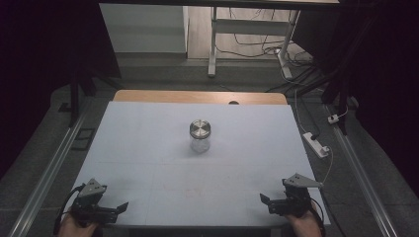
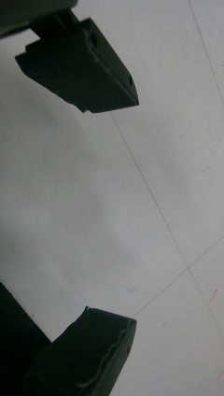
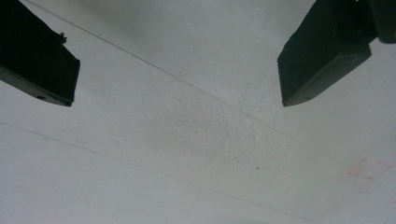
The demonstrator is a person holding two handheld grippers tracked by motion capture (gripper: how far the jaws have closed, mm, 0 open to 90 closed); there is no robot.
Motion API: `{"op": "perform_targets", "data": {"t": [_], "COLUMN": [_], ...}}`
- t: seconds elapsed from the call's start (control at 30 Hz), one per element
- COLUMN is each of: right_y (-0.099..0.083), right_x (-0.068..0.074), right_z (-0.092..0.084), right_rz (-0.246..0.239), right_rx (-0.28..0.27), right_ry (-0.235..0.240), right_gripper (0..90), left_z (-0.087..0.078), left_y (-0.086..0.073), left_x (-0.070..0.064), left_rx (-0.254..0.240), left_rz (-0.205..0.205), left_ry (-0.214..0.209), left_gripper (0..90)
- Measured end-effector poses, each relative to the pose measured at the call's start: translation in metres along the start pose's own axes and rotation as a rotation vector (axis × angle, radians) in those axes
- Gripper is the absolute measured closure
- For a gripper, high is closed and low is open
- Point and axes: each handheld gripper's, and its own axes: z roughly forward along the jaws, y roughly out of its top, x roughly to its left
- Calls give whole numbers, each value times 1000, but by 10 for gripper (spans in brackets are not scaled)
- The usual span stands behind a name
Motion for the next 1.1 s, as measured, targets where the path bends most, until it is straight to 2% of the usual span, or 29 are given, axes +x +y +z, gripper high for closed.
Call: {"op": "perform_targets", "data": {"t": [0.17,0.4,0.73,1.0,1.1], "right_y": [0,0,1,1,1], "right_x": [-1,0,0,-1,-1], "right_z": [0,1,2,2,2], "right_rz": [6,-15,-20,-19,-23], "right_rx": [1,10,10,18,19], "right_ry": [18,36,45,70,72], "right_gripper": [0,0,0,10,10], "left_z": [0,-2,-1,-2,-3], "left_y": [0,-2,-2,-1,-2], "left_x": [3,7,4,5,6], "left_rx": [-2,-22,-8,-12,-20], "left_rz": [-15,-43,-27,-21,-33], "left_ry": [-30,-65,-45,-57,-73], "left_gripper": [12,0,0,0,0]}}
